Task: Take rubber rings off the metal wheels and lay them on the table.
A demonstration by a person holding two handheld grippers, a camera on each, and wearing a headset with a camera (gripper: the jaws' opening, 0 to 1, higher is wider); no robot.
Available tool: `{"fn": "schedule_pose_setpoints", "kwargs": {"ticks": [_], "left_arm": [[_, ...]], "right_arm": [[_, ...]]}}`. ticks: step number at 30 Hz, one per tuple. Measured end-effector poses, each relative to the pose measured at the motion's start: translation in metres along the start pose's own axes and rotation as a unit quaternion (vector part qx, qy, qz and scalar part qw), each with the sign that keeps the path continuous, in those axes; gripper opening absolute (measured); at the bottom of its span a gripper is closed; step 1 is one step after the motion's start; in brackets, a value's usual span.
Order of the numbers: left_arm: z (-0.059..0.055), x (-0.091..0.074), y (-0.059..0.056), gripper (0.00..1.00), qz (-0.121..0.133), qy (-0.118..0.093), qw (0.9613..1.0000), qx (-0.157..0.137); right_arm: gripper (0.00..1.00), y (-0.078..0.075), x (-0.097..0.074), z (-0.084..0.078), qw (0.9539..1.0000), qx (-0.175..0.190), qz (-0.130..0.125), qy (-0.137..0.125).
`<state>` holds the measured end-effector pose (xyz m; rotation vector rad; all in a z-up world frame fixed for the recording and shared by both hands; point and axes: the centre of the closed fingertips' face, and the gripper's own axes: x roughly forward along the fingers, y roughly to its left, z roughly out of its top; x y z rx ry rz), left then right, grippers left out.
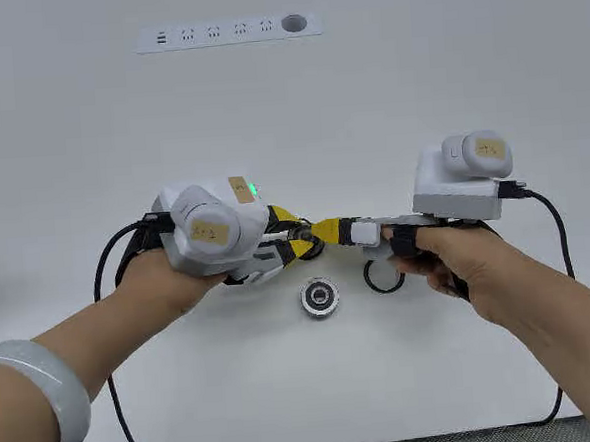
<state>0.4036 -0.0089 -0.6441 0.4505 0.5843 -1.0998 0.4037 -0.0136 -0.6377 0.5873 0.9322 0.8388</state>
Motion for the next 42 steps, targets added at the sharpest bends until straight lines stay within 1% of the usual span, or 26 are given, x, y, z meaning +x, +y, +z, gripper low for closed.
{"fn": "schedule_pose_setpoints", "kwargs": {"ticks": [4, 9, 14, 21, 28, 33, 38, 42], "left_arm": [[-0.004, -0.006, 0.004, 0.19, 0.008, 0.000, 1.0000, -0.001], [-0.009, -0.010, 0.007, 0.21, 0.015, 0.006, 0.9999, -0.006], [-0.012, -0.012, 0.007, 0.22, 0.016, 0.010, 0.9998, -0.006], [-0.016, -0.016, 0.005, 0.22, 0.016, 0.013, 0.9997, -0.009], [-0.020, -0.019, 0.004, 0.25, 0.018, 0.015, 0.9997, -0.013], [-0.020, -0.020, 0.004, 0.27, 0.019, 0.013, 0.9996, -0.013], [-0.021, -0.020, 0.004, 0.30, 0.020, 0.012, 0.9996, -0.015], [-0.021, -0.021, 0.003, 0.30, 0.021, 0.012, 0.9996, -0.016]], "right_arm": [[0.02, 0.001, -0.001, 0.001, 1.0000, 0.000, 0.000, -0.001], [0.02, 0.005, -0.001, 0.001, 1.0000, 0.000, 0.005, -0.003], [0.02, 0.012, -0.001, 0.001, 0.9999, -0.001, 0.012, -0.004], [0.02, 0.017, -0.004, 0.000, 0.9998, -0.003, 0.017, -0.007], [0.02, 0.022, -0.015, 0.000, 0.9996, -0.003, 0.021, -0.015], [0.02, 0.024, -0.026, 0.002, 0.9993, 0.003, 0.024, -0.030], [0.02, 0.019, -0.042, -0.002, 0.9989, 0.013, 0.016, -0.043], [0.02, 0.011, -0.056, -0.008, 0.9985, 0.023, 0.004, -0.050]]}}
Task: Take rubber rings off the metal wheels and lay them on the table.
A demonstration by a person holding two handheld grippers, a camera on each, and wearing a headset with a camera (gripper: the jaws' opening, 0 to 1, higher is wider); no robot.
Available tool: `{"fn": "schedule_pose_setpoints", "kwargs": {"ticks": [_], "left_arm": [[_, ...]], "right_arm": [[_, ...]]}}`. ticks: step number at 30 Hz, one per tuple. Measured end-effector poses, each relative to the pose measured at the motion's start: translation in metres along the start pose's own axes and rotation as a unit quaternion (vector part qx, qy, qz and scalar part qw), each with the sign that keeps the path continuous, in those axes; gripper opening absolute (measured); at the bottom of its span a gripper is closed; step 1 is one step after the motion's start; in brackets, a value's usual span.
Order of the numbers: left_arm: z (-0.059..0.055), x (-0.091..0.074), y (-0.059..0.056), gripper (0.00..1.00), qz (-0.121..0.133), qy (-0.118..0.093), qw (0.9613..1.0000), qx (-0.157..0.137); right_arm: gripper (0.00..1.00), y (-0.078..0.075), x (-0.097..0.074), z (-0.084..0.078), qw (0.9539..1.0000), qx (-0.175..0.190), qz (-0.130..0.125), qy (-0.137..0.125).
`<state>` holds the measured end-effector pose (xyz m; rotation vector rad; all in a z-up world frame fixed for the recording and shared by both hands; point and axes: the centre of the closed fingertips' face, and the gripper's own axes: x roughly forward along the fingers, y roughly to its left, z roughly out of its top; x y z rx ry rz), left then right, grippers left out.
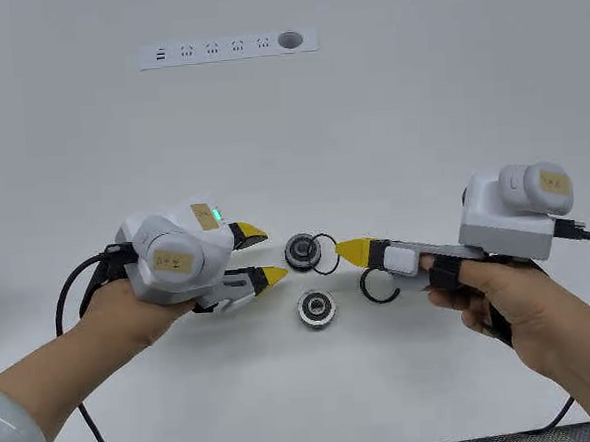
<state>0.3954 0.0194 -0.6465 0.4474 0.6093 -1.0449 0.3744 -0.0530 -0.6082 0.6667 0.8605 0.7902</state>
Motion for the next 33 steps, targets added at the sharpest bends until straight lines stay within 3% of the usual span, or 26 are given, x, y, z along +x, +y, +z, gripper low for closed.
{"fn": "schedule_pose_setpoints", "kwargs": {"ticks": [12, 22, 27, 33], "left_arm": [[-0.002, 0.000, -0.003, 0.31, -0.003, 0.003, 1.0000, 0.000], [-0.003, 0.001, -0.005, 0.31, -0.005, 0.003, 1.0000, -0.002], [-0.004, 0.001, -0.005, 0.30, -0.006, 0.005, 1.0000, -0.003], [-0.004, 0.001, -0.005, 0.30, -0.006, 0.004, 1.0000, -0.002]], "right_arm": [[0.02, -0.024, -0.026, -0.012, 0.9992, 0.021, -0.033, -0.008], [0.02, -0.047, -0.036, -0.025, 0.9968, 0.046, -0.064, -0.011], [0.03, -0.055, -0.037, -0.025, 0.9957, 0.041, -0.082, -0.013], [0.03, -0.059, -0.035, -0.027, 0.9950, 0.004, -0.100, 0.001]]}}
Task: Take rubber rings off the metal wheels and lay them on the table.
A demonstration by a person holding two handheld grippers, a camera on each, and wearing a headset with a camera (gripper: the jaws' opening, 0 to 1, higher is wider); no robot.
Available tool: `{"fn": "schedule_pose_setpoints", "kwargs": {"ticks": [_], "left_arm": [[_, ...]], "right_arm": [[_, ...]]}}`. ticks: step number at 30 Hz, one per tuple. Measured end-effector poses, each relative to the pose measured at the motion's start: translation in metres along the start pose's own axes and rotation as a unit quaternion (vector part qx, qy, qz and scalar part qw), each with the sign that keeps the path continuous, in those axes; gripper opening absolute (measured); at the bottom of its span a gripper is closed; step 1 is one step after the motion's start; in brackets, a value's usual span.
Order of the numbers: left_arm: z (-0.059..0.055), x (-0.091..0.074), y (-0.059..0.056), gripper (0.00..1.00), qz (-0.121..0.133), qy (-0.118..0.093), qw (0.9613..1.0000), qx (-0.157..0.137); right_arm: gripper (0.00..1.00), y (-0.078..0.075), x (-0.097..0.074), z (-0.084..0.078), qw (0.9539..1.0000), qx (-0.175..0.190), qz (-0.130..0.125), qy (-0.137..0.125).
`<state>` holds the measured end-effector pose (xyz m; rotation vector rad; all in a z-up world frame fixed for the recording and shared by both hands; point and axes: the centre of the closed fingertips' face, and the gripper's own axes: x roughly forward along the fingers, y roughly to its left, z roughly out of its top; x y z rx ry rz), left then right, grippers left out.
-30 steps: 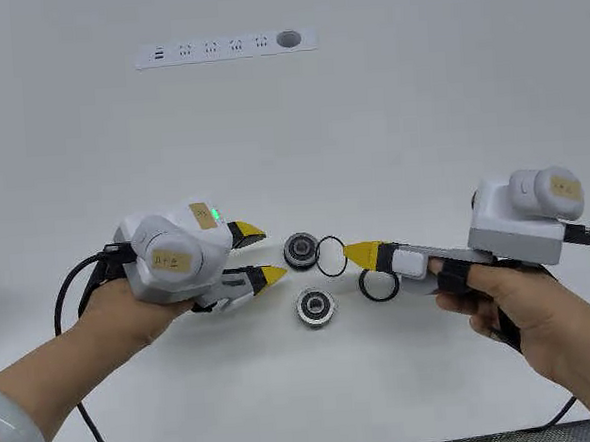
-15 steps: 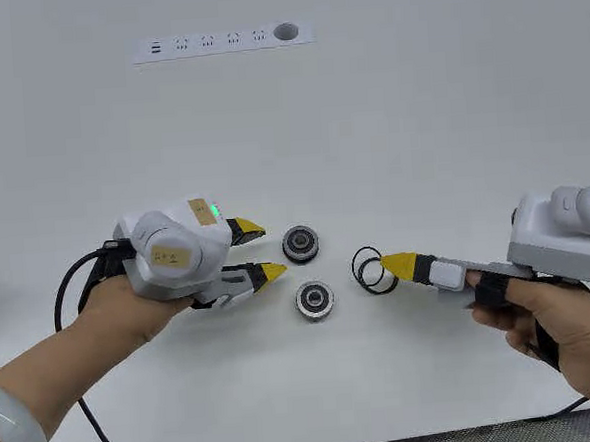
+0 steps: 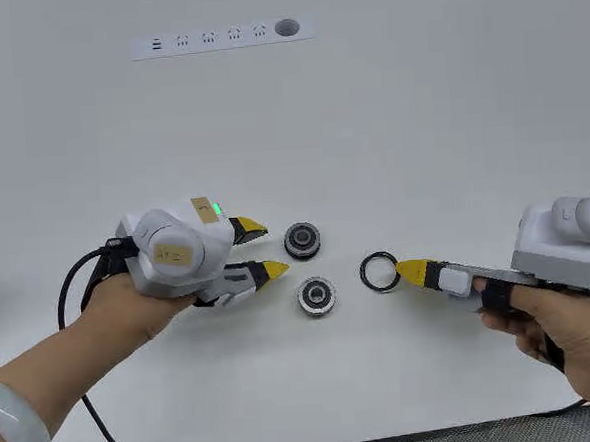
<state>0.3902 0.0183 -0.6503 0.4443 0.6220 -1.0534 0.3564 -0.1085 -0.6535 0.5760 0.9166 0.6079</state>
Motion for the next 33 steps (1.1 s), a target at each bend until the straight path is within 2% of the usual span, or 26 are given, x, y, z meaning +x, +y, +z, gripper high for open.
{"fn": "schedule_pose_setpoints", "kwargs": {"ticks": [8, 14, 33], "left_arm": [[0.002, 0.000, 0.001, 0.30, 0.001, -0.001, 1.0000, 0.000], [0.003, 0.000, 0.001, 0.29, 0.002, -0.002, 1.0000, 0.001], [0.017, 0.007, 0.002, 0.25, 0.000, -0.013, 0.9999, 0.007]], "right_arm": [[0.12, -0.002, -0.001, 0.000, 0.9988, -0.046, -0.016, 0.010], [0.18, -0.004, -0.002, 0.005, 0.9977, -0.062, -0.023, 0.007], [0.18, 0.017, 0.015, 0.012, 0.9973, -0.072, 0.009, 0.008]]}}
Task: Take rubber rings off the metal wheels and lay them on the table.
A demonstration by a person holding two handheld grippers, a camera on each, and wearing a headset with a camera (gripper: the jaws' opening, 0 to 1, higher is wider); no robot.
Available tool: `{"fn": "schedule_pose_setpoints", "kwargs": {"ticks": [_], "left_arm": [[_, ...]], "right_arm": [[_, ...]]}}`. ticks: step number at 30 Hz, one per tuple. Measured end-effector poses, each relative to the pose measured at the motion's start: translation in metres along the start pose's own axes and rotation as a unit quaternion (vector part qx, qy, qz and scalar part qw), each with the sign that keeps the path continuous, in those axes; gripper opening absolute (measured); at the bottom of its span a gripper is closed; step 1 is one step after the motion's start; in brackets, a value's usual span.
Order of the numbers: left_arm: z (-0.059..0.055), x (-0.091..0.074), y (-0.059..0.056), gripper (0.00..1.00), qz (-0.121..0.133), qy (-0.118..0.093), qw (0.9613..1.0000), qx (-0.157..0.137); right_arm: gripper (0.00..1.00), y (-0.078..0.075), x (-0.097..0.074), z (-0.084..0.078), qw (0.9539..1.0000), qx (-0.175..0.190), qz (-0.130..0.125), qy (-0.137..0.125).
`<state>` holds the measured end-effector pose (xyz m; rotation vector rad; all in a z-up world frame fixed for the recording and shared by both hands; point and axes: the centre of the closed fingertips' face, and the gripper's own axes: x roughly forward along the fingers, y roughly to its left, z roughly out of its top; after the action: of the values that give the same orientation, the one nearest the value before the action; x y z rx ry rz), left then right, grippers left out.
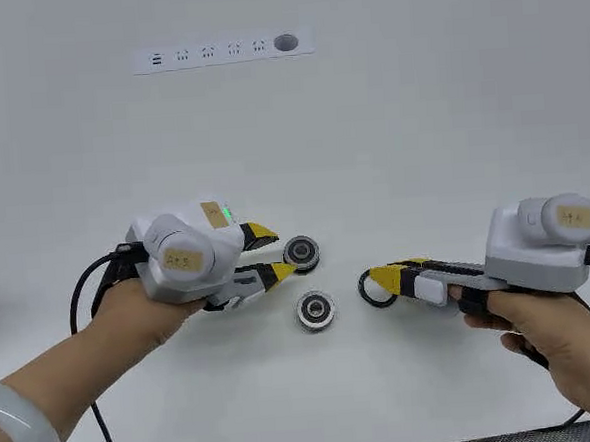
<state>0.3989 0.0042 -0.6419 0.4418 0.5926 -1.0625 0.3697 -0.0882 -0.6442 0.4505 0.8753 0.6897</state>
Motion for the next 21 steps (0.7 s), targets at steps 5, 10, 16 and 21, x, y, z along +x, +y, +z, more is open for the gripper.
{"fn": "schedule_pose_setpoints", "kwargs": {"ticks": [5, 10, 16, 21], "left_arm": [[0.004, 0.002, -0.001, 0.23, -0.003, -0.001, 1.0000, 0.003], [0.005, 0.007, -0.002, 0.22, -0.007, 0.000, 1.0000, 0.005], [0.007, 0.011, -0.004, 0.22, -0.010, 0.001, 0.9999, 0.008], [0.007, 0.014, -0.002, 0.21, -0.011, 0.003, 0.9999, 0.008]], "right_arm": [[0.18, 0.006, 0.005, 0.001, 1.0000, -0.002, 0.009, 0.002], [0.18, 0.011, 0.009, 0.001, 0.9999, -0.004, 0.015, 0.004], [0.18, 0.014, 0.011, 0.001, 0.9998, -0.005, 0.019, 0.005], [0.18, 0.016, 0.013, 0.002, 0.9997, -0.003, 0.022, 0.005]]}}
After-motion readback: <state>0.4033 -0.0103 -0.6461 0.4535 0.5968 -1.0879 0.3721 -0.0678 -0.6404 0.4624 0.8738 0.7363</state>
